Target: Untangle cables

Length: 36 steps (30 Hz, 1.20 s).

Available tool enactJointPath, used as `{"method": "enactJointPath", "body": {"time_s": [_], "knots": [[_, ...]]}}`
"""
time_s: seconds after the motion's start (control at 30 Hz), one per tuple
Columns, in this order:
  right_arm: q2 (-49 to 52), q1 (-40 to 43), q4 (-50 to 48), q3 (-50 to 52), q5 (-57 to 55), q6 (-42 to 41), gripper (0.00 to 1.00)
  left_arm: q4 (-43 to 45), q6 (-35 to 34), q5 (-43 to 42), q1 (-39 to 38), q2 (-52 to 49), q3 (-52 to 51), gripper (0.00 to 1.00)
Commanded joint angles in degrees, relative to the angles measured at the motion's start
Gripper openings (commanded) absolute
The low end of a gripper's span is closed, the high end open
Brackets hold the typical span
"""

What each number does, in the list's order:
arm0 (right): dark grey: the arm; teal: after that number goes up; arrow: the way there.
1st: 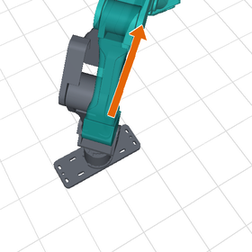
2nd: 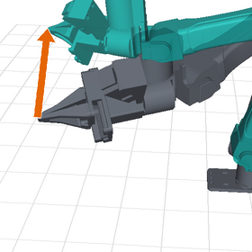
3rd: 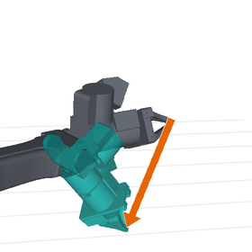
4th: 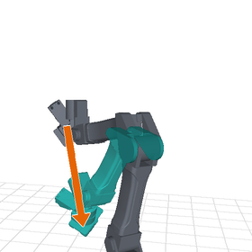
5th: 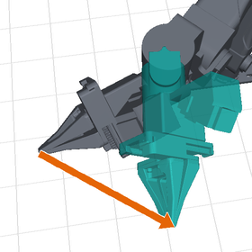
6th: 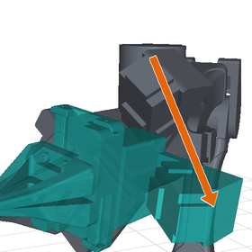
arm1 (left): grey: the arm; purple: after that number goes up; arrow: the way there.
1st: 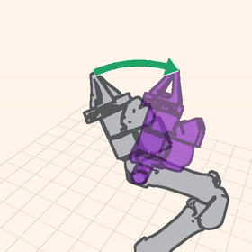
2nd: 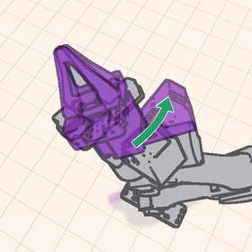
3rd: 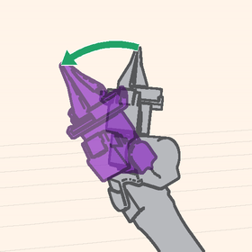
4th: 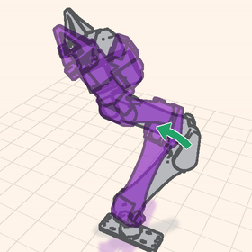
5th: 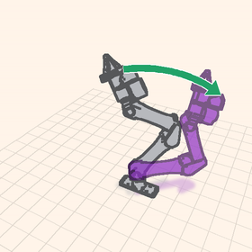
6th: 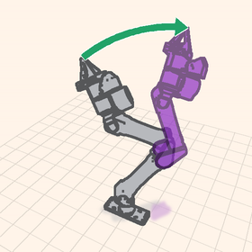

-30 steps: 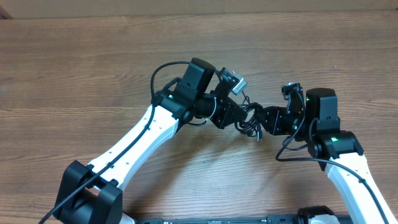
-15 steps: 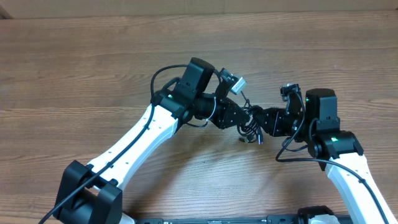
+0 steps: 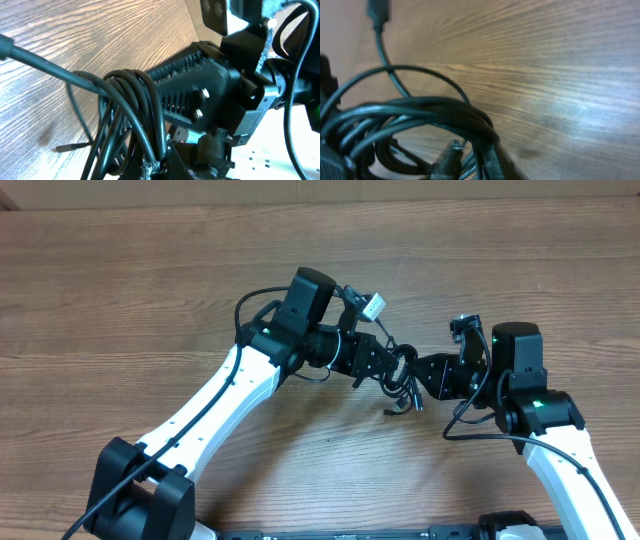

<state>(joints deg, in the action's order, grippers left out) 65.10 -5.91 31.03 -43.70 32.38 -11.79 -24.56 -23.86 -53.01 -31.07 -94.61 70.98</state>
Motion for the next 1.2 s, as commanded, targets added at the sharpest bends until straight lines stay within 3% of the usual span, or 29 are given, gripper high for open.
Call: {"method": "enactJointPath", "body": {"time_s": [0.0,0.13,0.3,0.47,0.57,0.7,0.97,1.17], "knots": [[-0.04,0.39,-0.59,-0.13,0.68,3.67,0.38,0.42,-2.16,-3.89,0.0,1.4,1.55,0.04],[-0.04,0.39,-2.1,-0.13,0.31,4.85,0.38,0.37,-4.61,-4.09,-0.02,1.4,1.55,0.04],[-0.04,0.39,-3.34,-0.13,0.35,4.85,0.24,0.44,-8.68,-4.09,0.0,1.4,1.55,0.04],[-0.04,0.39,-3.26,-0.13,1.27,4.83,0.2,0.44,-10.38,-4.7,0.0,1.4,1.55,0.04],[-0.04,0.39,-2.84,-0.13,1.44,4.83,0.11,0.42,-10.69,-3.76,0.0,1.4,1.55,0.04],[-0.04,0.39,-1.38,-0.13,1.42,4.83,0.04,0.39,-10.62,2.43,0.0,1.38,1.55,0.04],[-0.04,0.39,2.89,-0.13,2.21,4.83,0.04,0.31,-10.43,17.75,-0.02,1.14,1.49,0.04],[-0.04,0.39,6.03,-0.13,10.1,4.85,0.04,-1.99,-10.4,33.46,-0.02,1.14,1.49,0.04]]}}
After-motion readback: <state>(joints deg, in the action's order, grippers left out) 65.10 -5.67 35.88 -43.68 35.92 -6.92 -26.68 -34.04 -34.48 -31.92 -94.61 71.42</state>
